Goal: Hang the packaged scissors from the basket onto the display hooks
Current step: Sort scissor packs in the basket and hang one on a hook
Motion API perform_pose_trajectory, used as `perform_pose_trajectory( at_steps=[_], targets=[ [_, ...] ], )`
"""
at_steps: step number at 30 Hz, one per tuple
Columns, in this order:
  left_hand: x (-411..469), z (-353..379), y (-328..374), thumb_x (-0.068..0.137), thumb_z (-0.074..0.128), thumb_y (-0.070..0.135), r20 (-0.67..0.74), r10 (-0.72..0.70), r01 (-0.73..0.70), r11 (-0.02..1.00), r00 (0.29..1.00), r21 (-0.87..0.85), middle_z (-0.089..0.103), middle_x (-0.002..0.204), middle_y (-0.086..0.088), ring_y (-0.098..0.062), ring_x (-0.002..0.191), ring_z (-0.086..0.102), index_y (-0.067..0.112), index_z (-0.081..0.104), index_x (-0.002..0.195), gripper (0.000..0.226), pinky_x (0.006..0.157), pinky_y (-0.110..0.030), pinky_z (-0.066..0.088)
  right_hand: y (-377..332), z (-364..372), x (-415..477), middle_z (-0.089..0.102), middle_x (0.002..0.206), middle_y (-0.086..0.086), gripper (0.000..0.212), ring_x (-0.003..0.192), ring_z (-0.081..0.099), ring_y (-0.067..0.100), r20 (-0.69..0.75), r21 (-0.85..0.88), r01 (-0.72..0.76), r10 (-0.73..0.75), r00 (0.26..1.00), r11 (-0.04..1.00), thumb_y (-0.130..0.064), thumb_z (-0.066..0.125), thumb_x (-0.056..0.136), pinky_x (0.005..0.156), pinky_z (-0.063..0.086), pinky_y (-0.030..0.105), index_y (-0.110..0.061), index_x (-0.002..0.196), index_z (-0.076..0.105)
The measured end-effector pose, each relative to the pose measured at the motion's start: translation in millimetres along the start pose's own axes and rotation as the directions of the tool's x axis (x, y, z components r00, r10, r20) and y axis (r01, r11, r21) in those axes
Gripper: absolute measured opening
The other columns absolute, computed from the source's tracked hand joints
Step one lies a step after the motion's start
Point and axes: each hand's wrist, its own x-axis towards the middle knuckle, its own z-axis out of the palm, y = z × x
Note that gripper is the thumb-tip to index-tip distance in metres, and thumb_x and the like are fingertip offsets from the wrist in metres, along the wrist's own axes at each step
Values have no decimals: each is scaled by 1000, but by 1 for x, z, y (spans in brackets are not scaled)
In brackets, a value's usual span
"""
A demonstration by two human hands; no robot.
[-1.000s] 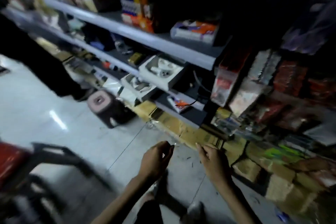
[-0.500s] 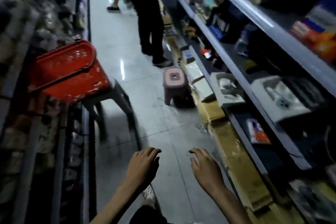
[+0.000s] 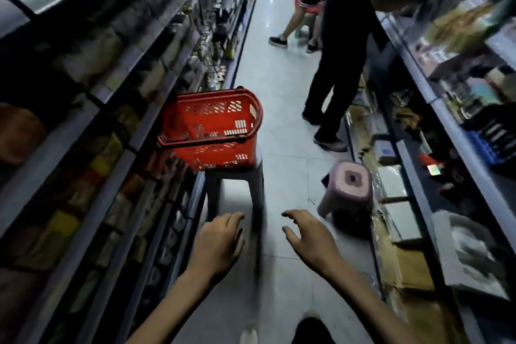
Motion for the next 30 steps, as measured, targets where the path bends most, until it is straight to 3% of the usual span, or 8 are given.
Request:
perform_pose_trajectory(
  at_steps=[4,7,11,15,20,23,27,30],
  targets=[
    [54,2,-39,92,48,41,-47,-62,62,998,997,-1,69,101,2,-24,89,68,20,67,111,33,67,-40,55,-10,2,68,63,126,-11,33,115,62,12,23,-29,53,-52,998,998,-37,61,96,94,51,30,-31,128,62],
    [100,15,-69,87,62,39,-37,-140,140,990,990,11,66,109,1,-26,96,67,22,66,111,29,71,-39,55,-12,5,128,63,125,-10,35,114,62,13,73,-45,85,-82,994,995,-39,63,95,92,49,29,-31,129,62],
    [167,29,-103,78,79,41,98,-288,279,956,953,93,60,136,-13,-34,110,67,23,63,124,52,78,-46,58,-11,7,217,59,132,-6,47,119,60,18,159,-59,136,-125,979,989,-43,62,93,92,50,33,-31,138,53],
    [225,36,-124,98,54,49,218,-402,377,914,889,150,31,164,-10,-32,141,46,27,32,159,68,102,-46,48,-15,1,294,57,134,-2,56,120,59,20,248,-93,147,-120,961,985,-46,59,95,89,49,33,-31,147,42],
    [297,45,-158,98,53,52,269,-507,448,857,819,253,23,166,-15,-34,149,33,24,8,166,86,111,-50,40,-17,7,388,60,133,2,70,119,60,26,298,-215,298,-228,927,930,-56,58,91,91,51,37,-27,152,39],
    [324,57,-182,97,53,51,332,-529,441,844,781,306,21,167,-16,-35,153,25,27,-1,167,92,117,-57,32,-17,23,432,61,131,6,69,117,59,30,325,-353,375,-264,908,857,-62,51,85,95,48,41,-24,142,52],
    [357,72,-216,98,47,62,457,-494,376,866,740,329,18,170,-12,-34,158,14,27,4,167,88,123,-64,16,-11,53,485,66,121,12,60,115,60,36,387,-449,456,-293,874,768,-62,43,85,106,44,51,-19,115,71],
    [370,84,-238,96,16,74,434,-409,314,908,803,276,37,163,-5,-29,155,25,27,30,162,81,125,-64,10,-1,73,510,72,102,8,53,99,66,32,420,-490,506,-317,851,710,-59,37,95,104,38,48,-22,103,73]
  ],
)
